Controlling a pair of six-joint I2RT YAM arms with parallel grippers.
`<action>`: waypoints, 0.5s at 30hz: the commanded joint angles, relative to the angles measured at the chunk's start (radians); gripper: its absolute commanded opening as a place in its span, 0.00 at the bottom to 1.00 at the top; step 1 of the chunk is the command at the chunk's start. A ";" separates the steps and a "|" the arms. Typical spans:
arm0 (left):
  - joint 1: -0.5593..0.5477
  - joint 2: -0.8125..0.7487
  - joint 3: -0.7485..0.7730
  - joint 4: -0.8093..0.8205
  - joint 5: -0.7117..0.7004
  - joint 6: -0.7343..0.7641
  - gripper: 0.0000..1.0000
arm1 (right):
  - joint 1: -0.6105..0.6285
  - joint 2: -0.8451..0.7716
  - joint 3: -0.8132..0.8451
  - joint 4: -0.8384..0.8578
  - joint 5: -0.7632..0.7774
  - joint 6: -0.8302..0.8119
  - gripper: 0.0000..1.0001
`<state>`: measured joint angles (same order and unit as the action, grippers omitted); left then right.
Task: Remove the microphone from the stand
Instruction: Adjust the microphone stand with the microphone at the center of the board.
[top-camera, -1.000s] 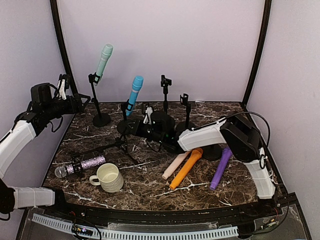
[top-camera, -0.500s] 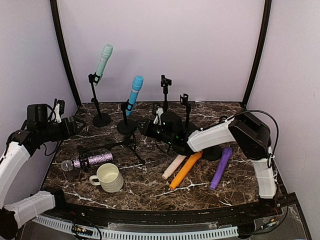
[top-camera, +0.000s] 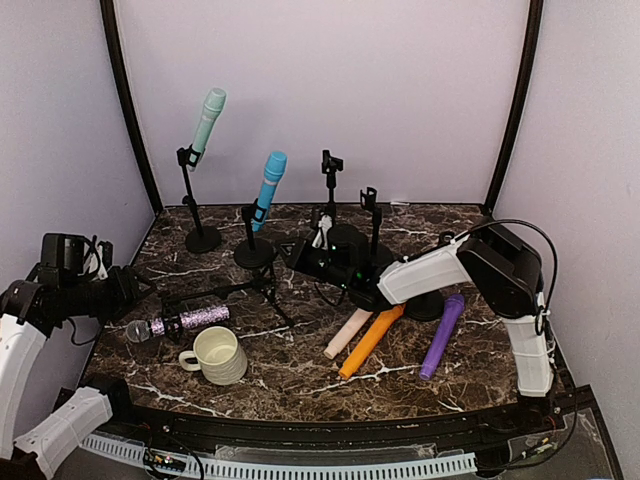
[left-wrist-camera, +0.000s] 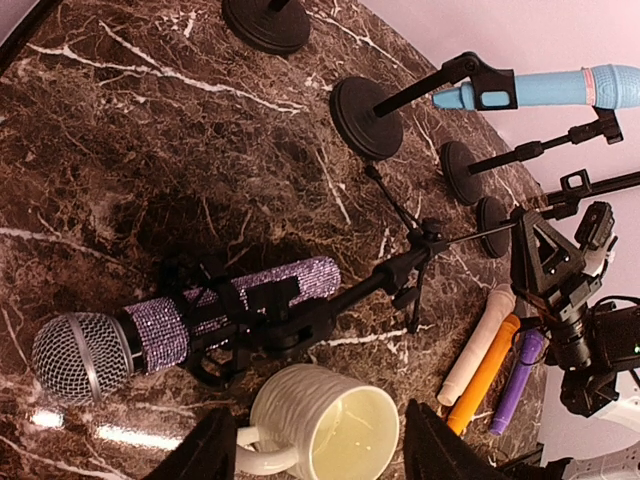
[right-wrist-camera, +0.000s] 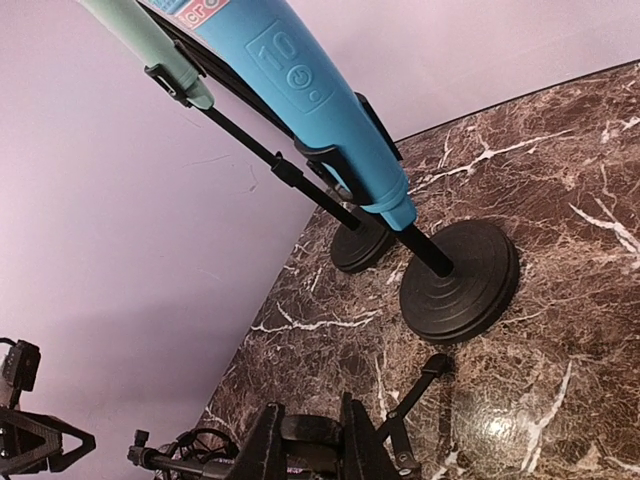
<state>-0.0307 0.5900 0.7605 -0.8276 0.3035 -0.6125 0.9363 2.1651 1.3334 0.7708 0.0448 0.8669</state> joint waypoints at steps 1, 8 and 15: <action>0.002 -0.037 -0.026 -0.123 0.050 -0.078 0.56 | -0.025 -0.048 -0.023 0.064 0.021 0.067 0.00; 0.002 -0.082 -0.136 -0.075 0.080 -0.126 0.39 | -0.027 -0.045 -0.031 0.082 0.010 0.079 0.00; 0.002 -0.069 -0.263 0.078 0.101 -0.153 0.36 | -0.027 -0.041 -0.032 0.088 0.006 0.086 0.00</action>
<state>-0.0307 0.5137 0.5419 -0.8520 0.3859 -0.7387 0.9272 2.1651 1.3151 0.8005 0.0376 0.8997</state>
